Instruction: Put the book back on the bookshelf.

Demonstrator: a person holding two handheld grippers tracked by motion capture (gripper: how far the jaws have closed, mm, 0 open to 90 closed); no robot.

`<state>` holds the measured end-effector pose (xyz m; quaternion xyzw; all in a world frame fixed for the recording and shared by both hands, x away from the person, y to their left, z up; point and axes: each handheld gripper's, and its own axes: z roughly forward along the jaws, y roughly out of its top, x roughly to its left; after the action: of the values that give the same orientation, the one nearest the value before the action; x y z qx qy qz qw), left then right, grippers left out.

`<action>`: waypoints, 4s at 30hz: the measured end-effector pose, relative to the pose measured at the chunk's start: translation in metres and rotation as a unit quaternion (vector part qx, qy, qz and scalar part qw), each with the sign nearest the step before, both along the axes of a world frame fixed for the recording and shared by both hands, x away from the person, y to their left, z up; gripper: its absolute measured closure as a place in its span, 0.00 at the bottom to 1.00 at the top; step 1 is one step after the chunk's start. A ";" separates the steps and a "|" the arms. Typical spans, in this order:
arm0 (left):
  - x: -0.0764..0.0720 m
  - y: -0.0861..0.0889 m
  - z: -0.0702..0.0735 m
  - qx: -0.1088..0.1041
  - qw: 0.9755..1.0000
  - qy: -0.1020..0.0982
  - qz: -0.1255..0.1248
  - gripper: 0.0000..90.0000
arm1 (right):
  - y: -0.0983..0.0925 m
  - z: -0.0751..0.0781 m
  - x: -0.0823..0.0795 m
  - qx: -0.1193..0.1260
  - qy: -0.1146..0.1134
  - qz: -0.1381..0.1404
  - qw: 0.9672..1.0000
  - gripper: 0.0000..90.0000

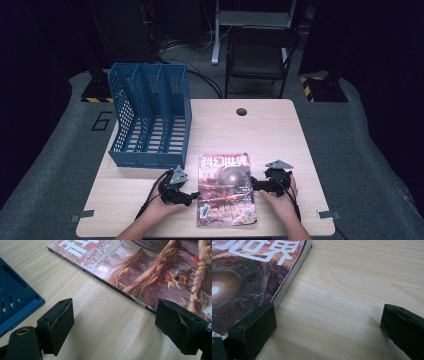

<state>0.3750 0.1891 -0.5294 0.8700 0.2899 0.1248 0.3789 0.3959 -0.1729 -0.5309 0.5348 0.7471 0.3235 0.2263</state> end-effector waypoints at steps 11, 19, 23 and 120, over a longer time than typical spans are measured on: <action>0.000 0.000 0.000 0.001 1.000 0.000 0.000 0.17 | 0.000 0.000 0.000 0.000 0.000 0.002 1.000 0.00; -0.002 -0.001 -0.001 -0.006 1.000 0.000 0.016 0.17 | 0.002 0.002 -0.003 0.005 -0.009 0.014 1.000 0.17; -0.003 -0.001 0.000 -0.003 1.000 0.002 0.020 0.17 | 0.001 0.004 -0.004 0.005 -0.008 0.016 1.000 0.25; -0.033 -0.039 0.003 -0.039 0.998 0.023 0.036 0.33 | 0.036 0.039 -0.037 0.180 0.052 0.024 0.982 0.56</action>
<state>0.3417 0.1504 -0.5263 0.8462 0.3342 0.1069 0.4011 0.3588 -0.1367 -0.4921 0.5650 0.6998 0.4299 0.0791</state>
